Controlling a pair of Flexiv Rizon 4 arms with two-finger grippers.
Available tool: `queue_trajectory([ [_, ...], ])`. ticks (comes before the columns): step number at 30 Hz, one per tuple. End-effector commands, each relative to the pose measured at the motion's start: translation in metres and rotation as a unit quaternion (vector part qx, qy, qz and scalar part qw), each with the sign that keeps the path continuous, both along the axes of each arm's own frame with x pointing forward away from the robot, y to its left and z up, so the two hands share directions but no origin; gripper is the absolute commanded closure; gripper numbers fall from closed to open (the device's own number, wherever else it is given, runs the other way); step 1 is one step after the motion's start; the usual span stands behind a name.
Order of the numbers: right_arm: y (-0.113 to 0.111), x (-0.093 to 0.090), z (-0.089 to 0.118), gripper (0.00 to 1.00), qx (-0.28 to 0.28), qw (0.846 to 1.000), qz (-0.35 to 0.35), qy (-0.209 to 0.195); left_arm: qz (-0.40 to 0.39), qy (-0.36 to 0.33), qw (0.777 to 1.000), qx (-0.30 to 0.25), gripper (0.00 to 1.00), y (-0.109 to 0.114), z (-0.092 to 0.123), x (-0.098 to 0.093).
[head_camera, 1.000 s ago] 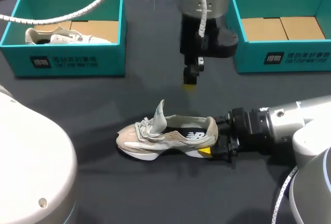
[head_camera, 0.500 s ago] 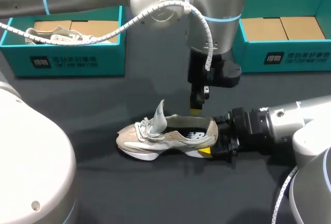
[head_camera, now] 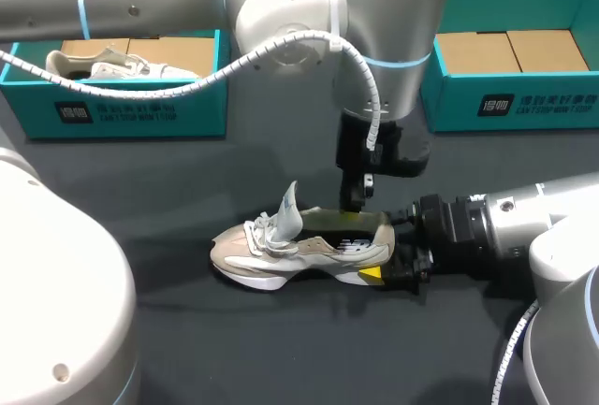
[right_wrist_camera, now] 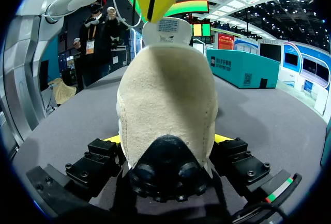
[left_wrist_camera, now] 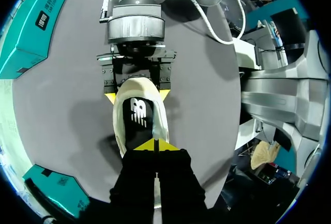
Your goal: Take the shoe out of the shoebox, open the shoe tongue, remove and reinsert the insole, then place the shoe into the shoebox
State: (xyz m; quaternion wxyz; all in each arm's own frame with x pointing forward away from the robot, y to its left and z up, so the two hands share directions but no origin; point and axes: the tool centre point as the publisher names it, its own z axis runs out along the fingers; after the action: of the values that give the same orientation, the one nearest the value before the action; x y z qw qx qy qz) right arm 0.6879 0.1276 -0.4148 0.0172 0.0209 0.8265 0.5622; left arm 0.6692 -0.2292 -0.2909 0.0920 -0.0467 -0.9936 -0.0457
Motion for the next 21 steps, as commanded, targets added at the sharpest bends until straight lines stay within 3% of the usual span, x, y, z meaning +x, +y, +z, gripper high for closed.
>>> queue_trajectory([
  [1,0.002,0.001,-0.002,1.00,-0.003,1.000,0.000,0.001,0.000,0.023,1.000,-0.003,1.00,0.001,-0.025,0.009],
  [21,0.002,0.001,-0.002,1.00,-0.003,1.000,0.000,0.001,0.004,0.056,0.998,0.007,1.00,0.018,-0.079,0.005],
])
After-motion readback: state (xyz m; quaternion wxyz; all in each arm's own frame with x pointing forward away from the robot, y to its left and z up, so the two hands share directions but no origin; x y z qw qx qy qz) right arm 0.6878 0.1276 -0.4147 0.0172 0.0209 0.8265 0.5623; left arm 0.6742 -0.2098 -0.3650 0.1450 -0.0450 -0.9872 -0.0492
